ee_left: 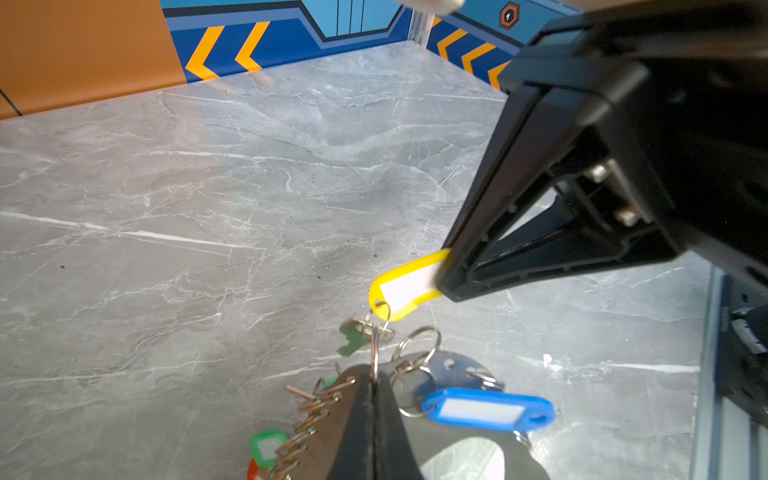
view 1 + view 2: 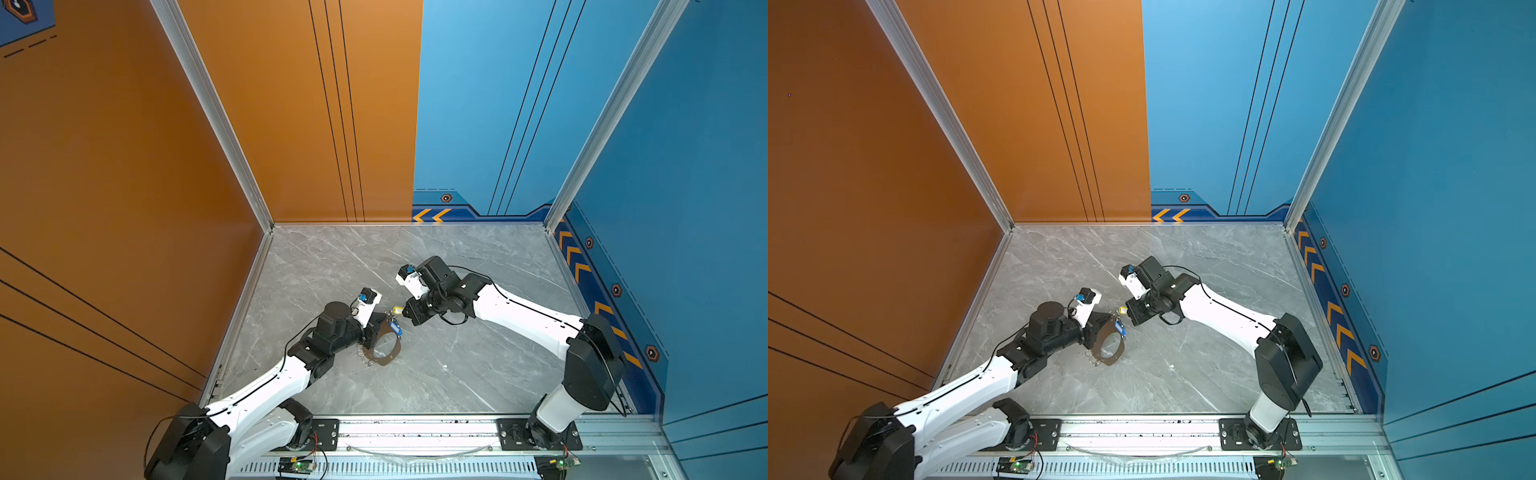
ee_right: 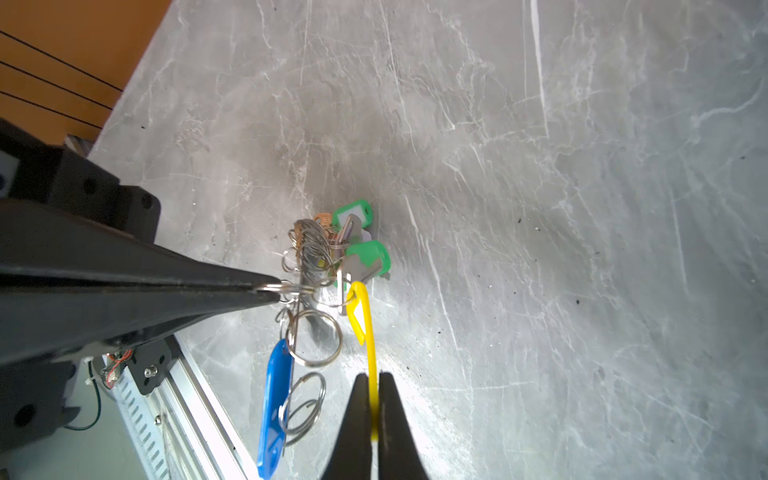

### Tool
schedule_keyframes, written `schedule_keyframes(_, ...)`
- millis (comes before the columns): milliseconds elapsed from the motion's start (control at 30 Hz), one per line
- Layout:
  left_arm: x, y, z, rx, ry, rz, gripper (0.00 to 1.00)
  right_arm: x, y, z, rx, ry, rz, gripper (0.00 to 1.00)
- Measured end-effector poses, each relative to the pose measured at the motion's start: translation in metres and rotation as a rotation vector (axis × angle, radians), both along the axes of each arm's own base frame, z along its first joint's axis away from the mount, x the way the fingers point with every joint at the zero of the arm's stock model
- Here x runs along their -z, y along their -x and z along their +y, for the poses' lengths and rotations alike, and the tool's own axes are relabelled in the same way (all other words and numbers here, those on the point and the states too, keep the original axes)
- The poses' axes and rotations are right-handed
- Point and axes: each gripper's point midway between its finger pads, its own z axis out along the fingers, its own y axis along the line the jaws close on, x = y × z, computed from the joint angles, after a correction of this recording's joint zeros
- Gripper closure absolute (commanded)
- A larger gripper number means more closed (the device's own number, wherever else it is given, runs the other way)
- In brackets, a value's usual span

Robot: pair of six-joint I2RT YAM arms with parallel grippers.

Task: Remove the keys from the keyring
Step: 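Lift the plate with the left gripper while the right raises the yellow tag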

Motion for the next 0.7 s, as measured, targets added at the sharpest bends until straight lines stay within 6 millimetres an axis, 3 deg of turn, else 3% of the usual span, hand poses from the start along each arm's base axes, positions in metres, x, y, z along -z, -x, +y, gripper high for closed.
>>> schedule_keyframes(167,-0.013,0.004,0.003,0.042,0.098,0.039,1.00,-0.010,0.019,-0.002,-0.016,-0.050,-0.036,0.98)
schedule_keyframes(467,-0.051,0.007,-0.002,0.129,0.288,0.049,1.00,-0.033,0.031,0.007,-0.019,-0.128,-0.064,0.98)
schedule_keyframes(700,-0.064,0.008,-0.008,0.184,0.345,0.058,1.00,-0.043,0.026,0.006,-0.002,-0.151,-0.081,0.99)
